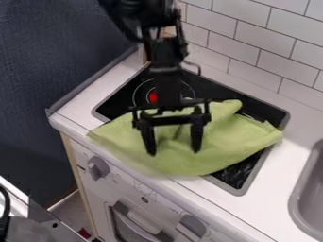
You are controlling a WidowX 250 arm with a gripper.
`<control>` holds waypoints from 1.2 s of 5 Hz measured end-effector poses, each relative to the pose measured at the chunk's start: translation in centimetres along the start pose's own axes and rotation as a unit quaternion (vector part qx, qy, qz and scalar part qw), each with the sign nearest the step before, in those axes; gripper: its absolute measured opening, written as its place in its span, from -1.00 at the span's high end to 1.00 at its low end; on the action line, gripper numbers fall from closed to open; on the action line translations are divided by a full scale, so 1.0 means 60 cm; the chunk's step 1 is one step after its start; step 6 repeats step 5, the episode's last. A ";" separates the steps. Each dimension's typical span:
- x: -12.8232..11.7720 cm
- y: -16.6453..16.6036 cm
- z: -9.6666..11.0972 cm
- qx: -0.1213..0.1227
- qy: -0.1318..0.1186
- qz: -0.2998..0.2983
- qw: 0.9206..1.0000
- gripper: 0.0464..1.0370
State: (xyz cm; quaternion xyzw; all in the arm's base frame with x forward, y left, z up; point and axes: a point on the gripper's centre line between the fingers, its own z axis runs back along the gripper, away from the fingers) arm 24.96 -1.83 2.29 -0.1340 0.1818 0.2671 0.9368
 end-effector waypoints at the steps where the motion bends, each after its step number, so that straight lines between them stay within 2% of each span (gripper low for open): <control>1: 0.011 -0.011 0.027 -0.005 -0.031 -0.034 0.999 -0.92; 2: 0.035 -0.032 0.066 0.007 -0.075 -0.052 0.996 -0.92; 3: 0.045 -0.065 0.120 0.018 -0.098 -0.076 0.992 -0.92; 4: 0.036 -0.067 0.147 0.021 -0.101 -0.052 0.993 -0.92; 5: 0.023 -0.042 0.168 0.072 -0.095 0.004 0.993 -0.92; 6: 0.023 -0.042 0.168 0.072 -0.095 0.004 0.993 -0.92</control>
